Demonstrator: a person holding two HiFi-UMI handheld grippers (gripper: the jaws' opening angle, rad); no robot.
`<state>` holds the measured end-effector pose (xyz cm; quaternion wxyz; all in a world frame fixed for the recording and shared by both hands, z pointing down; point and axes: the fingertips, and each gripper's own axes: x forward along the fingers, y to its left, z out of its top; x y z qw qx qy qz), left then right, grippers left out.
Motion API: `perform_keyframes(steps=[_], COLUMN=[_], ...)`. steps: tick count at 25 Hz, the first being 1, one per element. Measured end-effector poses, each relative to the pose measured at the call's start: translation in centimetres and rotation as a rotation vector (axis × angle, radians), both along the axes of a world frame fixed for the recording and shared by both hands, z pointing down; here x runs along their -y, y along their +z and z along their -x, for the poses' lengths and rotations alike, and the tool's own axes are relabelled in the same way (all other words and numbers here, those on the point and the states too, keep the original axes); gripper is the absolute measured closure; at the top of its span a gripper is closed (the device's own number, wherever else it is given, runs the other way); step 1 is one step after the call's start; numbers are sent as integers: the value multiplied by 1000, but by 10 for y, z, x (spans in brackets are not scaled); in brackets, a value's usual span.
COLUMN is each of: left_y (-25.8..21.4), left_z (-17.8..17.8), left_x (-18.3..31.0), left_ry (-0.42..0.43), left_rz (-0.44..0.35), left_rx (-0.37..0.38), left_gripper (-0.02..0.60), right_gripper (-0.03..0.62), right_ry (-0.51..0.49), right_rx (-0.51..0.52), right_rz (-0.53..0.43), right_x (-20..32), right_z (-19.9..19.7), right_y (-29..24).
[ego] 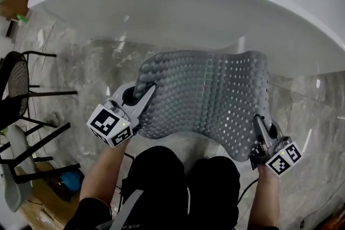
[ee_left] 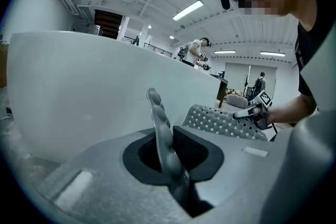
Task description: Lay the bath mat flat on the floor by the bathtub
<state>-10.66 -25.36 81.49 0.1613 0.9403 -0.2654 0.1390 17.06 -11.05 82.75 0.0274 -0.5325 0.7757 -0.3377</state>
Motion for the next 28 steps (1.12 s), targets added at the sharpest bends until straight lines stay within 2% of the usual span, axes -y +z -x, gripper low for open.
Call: perform_keyframes(steps=[4,12,19,28], left_y=[45,122,167,209], left_z=[-1,0,5,1], left_x=[2,-6,-8,8], left_ry=[23,47,53,57], left_rz=[6,82,118,164], left_rx=[24,80,141,216], left_gripper=[549,551,554,555], right_gripper=[565,565,565,559], right_ry=[1,8,12,70], right_rx=[10,10,10,2], right_rz=[46,125,163,209], right_x=[0,-17,-24,-33], right_z=[-3,-2,1,-28], right_y=[46,123,159,206])
